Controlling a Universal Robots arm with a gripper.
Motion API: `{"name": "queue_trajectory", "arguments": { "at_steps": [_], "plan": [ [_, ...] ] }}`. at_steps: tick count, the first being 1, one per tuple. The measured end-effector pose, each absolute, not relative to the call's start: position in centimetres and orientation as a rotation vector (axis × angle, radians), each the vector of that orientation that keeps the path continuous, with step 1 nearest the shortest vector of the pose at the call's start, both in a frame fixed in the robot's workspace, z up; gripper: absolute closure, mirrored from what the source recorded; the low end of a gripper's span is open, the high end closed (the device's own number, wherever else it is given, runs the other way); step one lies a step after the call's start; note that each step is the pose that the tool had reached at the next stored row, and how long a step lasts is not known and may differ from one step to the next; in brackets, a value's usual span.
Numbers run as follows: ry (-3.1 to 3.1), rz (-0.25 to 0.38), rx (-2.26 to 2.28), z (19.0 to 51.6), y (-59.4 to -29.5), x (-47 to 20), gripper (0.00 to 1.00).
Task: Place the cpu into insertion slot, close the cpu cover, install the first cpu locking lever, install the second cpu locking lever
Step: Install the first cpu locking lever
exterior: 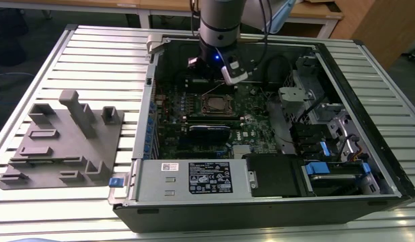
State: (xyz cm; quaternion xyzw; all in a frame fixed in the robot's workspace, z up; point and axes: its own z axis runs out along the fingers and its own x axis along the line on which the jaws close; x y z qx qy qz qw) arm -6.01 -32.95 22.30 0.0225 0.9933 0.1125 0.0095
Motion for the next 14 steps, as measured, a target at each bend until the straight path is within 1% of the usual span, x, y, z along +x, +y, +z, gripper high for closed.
{"name": "queue_trajectory", "arguments": {
  "at_steps": [14],
  "plan": [
    [3.102, 0.351, 0.071, 21.6, -32.84, -5.66, 0.89]
  ]
}}
